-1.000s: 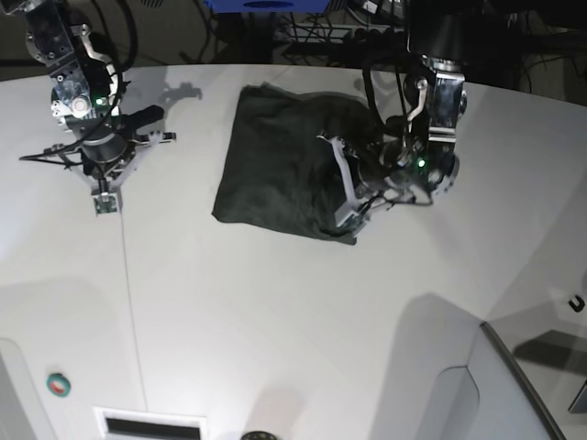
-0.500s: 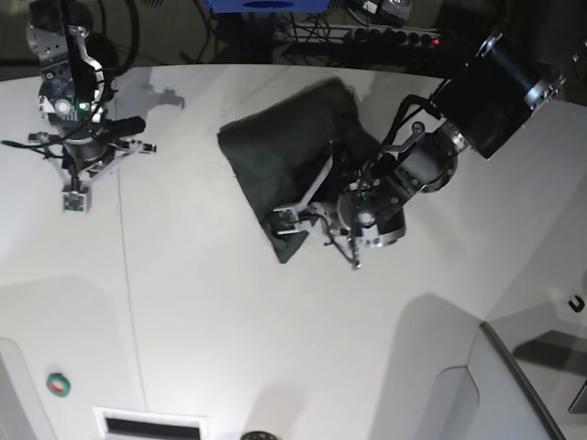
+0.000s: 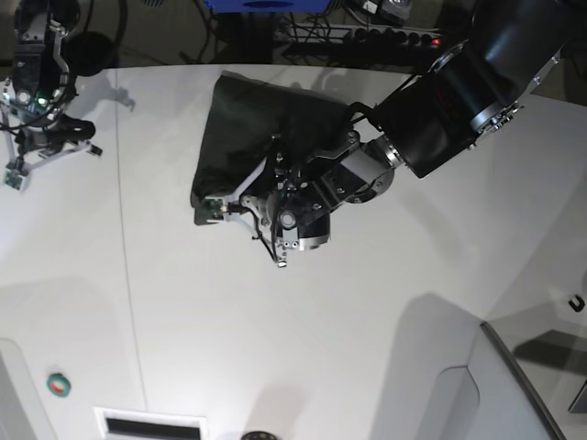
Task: Layout the t-shirt on the table in an organized manner, then fold the t-shirt properly
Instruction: 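Grasp the bundle edge with the left gripper and fold it over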
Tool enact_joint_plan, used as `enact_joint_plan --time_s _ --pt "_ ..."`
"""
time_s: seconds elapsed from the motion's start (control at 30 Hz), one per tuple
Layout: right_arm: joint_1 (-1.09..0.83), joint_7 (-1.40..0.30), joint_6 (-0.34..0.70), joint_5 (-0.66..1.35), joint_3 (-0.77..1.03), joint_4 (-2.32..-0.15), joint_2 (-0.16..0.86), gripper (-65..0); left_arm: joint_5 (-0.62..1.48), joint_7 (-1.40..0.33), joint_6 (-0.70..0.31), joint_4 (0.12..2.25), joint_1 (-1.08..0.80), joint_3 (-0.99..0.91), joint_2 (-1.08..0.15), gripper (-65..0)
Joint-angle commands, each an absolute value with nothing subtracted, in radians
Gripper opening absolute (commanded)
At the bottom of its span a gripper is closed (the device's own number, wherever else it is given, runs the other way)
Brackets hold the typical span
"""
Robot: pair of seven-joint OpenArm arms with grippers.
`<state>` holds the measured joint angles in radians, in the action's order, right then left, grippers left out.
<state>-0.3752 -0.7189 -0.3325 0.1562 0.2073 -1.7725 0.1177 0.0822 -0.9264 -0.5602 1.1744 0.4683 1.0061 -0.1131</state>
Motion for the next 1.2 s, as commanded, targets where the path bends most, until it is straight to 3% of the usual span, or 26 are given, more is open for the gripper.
enact_joint_plan --time_s 0.0,0.17,0.37,0.43,1.17 --pt "-0.369 -0.699 -0.335 0.151 0.214 -1.788 0.125 -64.8 0.082 -0.92 -0.559 1.178 0.496 0.997 -0.096 -65.0" --pt "-0.375 -0.699 -0.335 0.151 0.232 -1.788 0.124 -64.8 0.085 -0.92 -0.556 1.09 0.509 0.977 -0.045 -65.0" --pt "-0.374 -0.699 -0.335 0.151 0.232 -1.788 0.124 -64.8 0.085 -0.92 -0.55 0.981 0.495 0.776 0.042 -65.0" --pt "-0.372 -0.699 -0.335 0.151 0.232 -1.788 0.124 -64.8 0.084 -0.92 -0.507 0.978 0.489 0.737 0.056 -65.0" --pt "-0.371 -0.697 -0.335 0.151 0.232 -1.788 0.131 -64.8 0.084 -0.926 -0.478 0.977 0.486 0.73 0.097 -65.0"
